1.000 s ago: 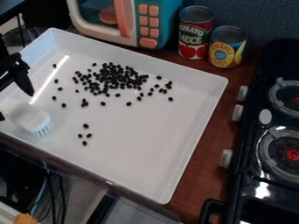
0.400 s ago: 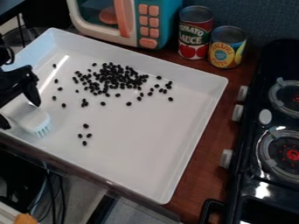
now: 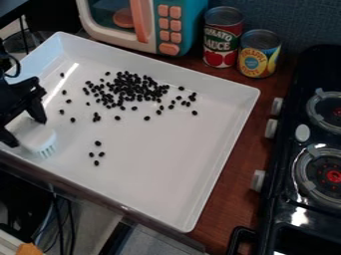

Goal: Sweep into pile

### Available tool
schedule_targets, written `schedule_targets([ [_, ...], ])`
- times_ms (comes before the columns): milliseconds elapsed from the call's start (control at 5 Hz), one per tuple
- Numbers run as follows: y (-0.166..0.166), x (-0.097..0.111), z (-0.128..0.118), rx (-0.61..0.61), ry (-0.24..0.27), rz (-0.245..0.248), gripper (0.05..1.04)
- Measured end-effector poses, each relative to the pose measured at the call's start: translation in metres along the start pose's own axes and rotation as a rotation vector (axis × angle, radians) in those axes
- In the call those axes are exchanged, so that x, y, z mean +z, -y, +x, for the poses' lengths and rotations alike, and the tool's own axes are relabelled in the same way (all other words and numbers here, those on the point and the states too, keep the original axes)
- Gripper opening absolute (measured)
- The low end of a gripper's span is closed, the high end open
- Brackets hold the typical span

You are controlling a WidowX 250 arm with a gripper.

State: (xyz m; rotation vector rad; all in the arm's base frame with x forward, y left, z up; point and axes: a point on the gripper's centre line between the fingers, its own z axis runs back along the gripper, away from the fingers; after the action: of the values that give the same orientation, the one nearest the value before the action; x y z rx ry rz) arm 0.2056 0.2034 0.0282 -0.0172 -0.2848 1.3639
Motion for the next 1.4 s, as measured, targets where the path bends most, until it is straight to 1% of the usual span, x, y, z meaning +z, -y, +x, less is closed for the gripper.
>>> schedule_targets([
  [400,0.003,-0.004,0.005,0.021,0.034,-0.013,0.735],
  [600,0.010,-0.004,0.002,-0.031,0.023,-0.032,0.735],
  [1000,0.037,-0.004,-0.014,-0.160,-0.016,-0.091,0.735],
  [1200,0.050,-0.005,-0.021,-0.177,-0.034,-0.088,0.735],
  [1400,0.065,-0.006,-0.026,-0.157,-0.057,-0.075,0.735],
])
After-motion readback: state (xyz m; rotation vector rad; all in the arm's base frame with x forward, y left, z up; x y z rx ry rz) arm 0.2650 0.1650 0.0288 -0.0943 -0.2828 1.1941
